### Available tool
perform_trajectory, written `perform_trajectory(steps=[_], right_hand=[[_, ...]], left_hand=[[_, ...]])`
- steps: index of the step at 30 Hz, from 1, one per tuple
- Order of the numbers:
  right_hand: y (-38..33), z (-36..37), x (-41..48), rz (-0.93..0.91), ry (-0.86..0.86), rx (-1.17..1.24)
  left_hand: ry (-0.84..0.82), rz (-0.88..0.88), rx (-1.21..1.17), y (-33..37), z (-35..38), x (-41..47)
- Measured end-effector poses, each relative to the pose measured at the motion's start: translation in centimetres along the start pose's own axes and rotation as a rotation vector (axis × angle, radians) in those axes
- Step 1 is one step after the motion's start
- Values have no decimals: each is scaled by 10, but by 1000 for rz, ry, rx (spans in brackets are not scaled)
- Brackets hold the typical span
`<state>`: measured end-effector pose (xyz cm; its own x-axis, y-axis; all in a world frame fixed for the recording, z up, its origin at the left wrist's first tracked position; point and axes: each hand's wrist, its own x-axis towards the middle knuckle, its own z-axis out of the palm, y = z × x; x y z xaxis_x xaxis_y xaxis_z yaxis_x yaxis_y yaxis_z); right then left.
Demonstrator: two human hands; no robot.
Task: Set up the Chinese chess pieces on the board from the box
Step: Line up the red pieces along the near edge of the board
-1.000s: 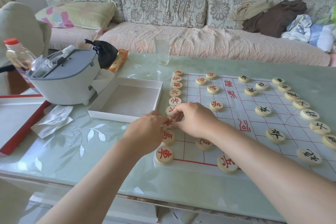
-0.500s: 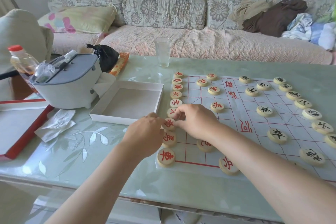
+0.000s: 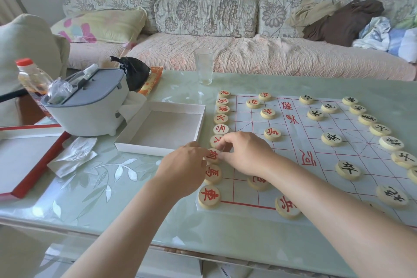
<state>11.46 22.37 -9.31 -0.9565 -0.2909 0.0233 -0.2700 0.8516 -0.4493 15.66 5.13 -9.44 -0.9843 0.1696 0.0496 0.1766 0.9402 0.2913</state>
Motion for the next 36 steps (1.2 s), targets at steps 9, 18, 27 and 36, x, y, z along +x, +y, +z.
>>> perform_trajectory(steps=[9, 18, 27, 36], right_hand=[[2, 2, 1, 6, -27, 12], [11, -25, 20, 64, 41, -42], [14, -11, 35, -41, -60, -170], [15, -11, 35, -34, -16, -79]], left_hand=[[-10, -2, -21, -1, 0, 2], [153, 105, 13, -9, -10, 28], [58, 142, 182, 3, 2, 54], [144, 123, 220, 1, 5, 58]])
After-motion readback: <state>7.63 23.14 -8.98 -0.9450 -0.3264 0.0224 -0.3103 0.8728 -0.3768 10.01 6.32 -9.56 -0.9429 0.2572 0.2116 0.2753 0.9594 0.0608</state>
